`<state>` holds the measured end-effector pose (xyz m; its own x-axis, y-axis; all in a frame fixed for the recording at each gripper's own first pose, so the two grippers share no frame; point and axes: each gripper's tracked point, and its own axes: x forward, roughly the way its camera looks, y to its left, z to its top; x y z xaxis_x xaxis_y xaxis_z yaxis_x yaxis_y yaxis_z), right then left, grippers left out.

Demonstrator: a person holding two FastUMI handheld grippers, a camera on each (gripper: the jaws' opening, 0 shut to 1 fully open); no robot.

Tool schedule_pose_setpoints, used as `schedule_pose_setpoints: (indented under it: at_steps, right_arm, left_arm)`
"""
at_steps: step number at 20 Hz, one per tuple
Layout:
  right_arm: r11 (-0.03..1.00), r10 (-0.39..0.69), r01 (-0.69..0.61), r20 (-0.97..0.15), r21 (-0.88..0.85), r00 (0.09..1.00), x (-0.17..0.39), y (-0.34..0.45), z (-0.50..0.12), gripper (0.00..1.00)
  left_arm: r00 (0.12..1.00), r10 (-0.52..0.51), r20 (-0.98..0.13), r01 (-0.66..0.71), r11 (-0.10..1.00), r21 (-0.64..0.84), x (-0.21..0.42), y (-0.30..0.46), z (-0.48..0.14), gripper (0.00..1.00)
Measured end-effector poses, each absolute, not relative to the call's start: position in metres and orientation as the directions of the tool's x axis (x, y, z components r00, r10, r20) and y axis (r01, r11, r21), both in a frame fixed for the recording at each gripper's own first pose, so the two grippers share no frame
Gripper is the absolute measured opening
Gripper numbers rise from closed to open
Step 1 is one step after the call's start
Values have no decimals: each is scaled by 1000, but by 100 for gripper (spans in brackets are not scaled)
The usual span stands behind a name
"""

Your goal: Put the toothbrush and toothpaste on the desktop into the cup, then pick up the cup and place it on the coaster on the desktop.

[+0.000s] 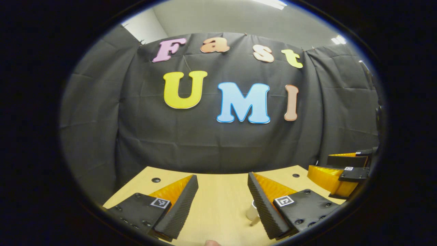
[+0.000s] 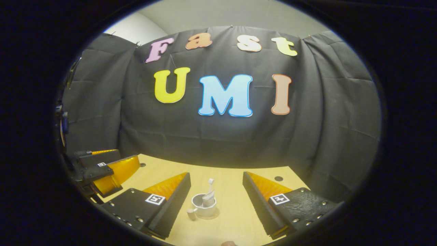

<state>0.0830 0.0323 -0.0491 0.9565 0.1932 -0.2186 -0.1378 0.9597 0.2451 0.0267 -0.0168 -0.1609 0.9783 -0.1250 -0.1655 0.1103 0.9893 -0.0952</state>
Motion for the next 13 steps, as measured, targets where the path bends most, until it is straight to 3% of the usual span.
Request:
schedule_pose_setpoints:
  at_steps: [8,9,10,13]
  right_arm:
    - [971,151,-114,-171,212,974,89,30,-36,95]
    - [972,140,-106,-152,210,978,92,27,-30,96]
    - [973,126,-97,-130,210,983,94,26,-25,96]
    - [976,108,-86,-96,202,990,100,22,-15,95]
  left_arm:
    - [984,-118,-137,106,990,-88,31,-14,-147,95]
    - [985,-119,-124,108,990,-90,31,-13,-142,100]
    - [985,-124,-117,114,990,-87,32,-14,-138,95]
    - [987,-119,-104,112,991,-73,29,-9,-134,95]
